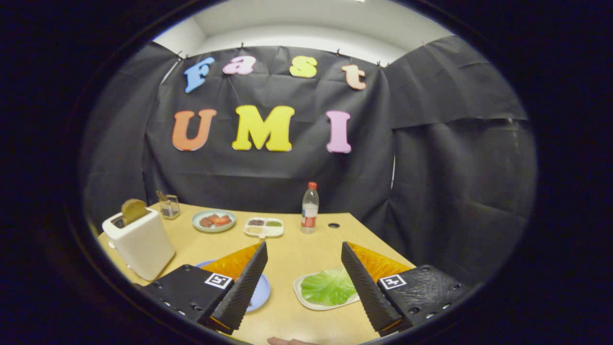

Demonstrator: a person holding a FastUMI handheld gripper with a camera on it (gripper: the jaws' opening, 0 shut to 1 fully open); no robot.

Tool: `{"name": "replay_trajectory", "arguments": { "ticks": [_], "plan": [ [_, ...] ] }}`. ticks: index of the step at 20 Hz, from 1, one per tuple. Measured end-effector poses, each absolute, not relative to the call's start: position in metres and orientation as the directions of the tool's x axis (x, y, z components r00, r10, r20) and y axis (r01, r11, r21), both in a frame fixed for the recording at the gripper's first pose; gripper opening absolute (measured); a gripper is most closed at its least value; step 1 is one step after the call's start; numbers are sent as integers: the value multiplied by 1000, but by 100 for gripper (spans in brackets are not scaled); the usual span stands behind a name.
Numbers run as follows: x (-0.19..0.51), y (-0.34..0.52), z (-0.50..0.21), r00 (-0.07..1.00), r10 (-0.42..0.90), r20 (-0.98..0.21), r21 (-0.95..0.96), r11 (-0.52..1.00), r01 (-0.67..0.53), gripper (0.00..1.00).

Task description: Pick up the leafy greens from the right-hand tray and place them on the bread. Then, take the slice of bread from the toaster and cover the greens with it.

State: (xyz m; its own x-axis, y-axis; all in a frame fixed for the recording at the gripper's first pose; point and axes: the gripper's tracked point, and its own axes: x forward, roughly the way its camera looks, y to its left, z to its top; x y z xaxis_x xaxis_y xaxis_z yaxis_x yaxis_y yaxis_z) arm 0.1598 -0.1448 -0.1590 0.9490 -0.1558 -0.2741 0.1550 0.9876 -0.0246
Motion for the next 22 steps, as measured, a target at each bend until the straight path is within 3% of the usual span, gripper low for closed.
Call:
{"name": "replay_trajectory", "arguments": {
  "ticks": [5, 9, 12, 17, 20, 21, 22],
  "plan": [
    [205, -188, -258, 849, -223, -479, -81, 974, 210, 96],
    [217, -208, -310, 778, -253, -575, -84, 964, 251, 94],
    [218, -199, -338, 738, -177, -651, -40, 979, 200, 93],
    [220, -202, -339, 749, -127, -650, 65, 973, 221, 70],
    [225, -198, -341, 753, -112, -648, 81, 973, 214, 62],
    [228, -198, -339, 759, -114, -641, 86, 972, 219, 36],
    [230, -194, -342, 761, -98, -642, 92, 975, 204, 34]
  ]
}}
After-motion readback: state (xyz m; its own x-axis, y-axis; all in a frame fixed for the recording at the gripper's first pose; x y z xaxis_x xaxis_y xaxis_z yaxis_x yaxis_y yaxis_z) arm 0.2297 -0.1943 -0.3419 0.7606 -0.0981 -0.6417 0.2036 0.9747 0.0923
